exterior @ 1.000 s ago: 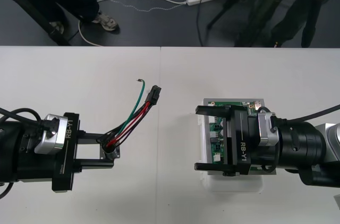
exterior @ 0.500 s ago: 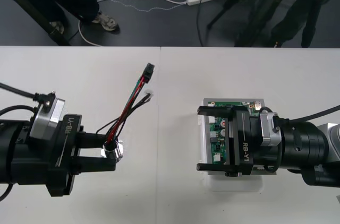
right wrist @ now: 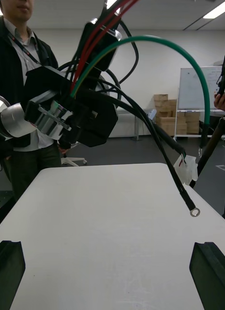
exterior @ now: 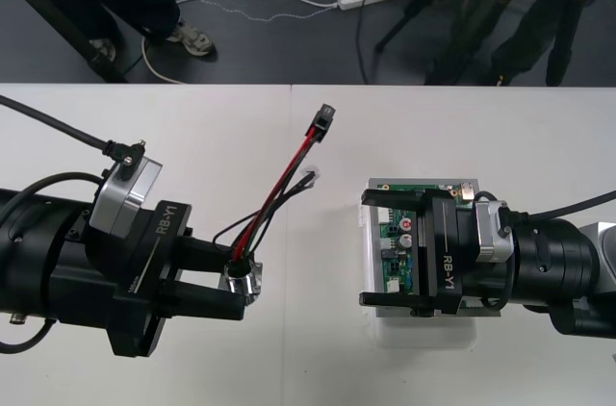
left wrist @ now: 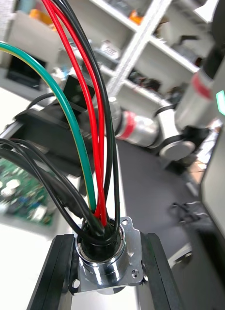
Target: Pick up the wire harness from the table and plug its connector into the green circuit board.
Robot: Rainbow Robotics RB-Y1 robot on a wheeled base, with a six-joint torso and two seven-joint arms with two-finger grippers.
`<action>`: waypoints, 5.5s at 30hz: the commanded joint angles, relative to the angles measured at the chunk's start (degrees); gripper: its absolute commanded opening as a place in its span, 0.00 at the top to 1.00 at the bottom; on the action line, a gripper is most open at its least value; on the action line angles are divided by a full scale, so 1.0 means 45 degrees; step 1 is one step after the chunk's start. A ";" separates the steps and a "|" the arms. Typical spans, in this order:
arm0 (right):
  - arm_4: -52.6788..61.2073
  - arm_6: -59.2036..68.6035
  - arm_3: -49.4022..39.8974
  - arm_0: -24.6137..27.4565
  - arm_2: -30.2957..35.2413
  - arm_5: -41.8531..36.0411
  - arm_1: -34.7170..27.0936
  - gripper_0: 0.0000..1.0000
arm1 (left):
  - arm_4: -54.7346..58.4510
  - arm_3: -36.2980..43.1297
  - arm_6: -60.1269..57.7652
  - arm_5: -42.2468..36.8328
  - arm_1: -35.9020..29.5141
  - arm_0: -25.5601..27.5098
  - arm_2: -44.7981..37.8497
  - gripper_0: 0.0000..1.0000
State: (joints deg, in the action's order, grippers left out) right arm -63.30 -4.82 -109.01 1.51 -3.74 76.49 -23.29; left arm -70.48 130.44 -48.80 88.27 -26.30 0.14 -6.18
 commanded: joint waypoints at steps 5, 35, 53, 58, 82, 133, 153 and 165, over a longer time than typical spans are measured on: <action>0.0238 0.0642 -0.0170 0.0173 0.0344 0.0091 -0.0409 0.00 | 0.2088 -0.1565 -0.1401 0.0384 -0.0972 -0.1378 0.1511 1.00; 0.1351 0.1267 -0.0170 0.0173 0.0519 0.0091 -0.1152 0.00 | 0.5448 -0.4475 -0.2143 0.0384 -0.2281 -0.4288 0.3777 1.00; 0.1507 0.1951 -0.0170 0.0036 0.1066 0.0267 -0.1269 0.00 | 0.6483 -0.4495 -0.2788 0.0384 -0.2437 -0.5050 0.5378 1.00; 0.1976 0.3084 -0.0170 -0.0179 0.1359 0.0267 -0.1542 0.00 | 0.6698 -0.4495 -0.2944 0.0384 -0.2437 -0.5167 0.5671 1.00; 0.4672 0.6619 0.1471 -0.1683 0.1906 0.0833 -0.1347 0.00 | 0.6951 -0.4495 -0.3061 0.0384 -0.2301 -0.5187 0.5886 1.00; 0.6918 0.8240 0.3092 -0.5198 -0.0301 0.2318 -0.0136 0.00 | 0.6991 -0.4495 -0.3139 0.0384 -0.2242 -0.5167 0.5886 1.00; 0.7894 0.8357 0.3072 -0.5882 -0.1356 0.2318 -0.0116 0.00 | 0.6971 -0.4495 -0.3100 0.0384 -0.2242 -0.5167 0.5906 1.00; 0.8109 0.8357 0.2877 -0.5882 -0.1610 0.2337 -0.0097 0.00 | 0.6971 -0.4495 -0.3100 0.0384 -0.2144 -0.5167 0.5906 1.00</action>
State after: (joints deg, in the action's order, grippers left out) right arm -27.66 28.89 -94.55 -23.00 -9.88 86.84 -24.43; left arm -40.09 109.61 -58.28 88.36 -35.58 -20.99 19.34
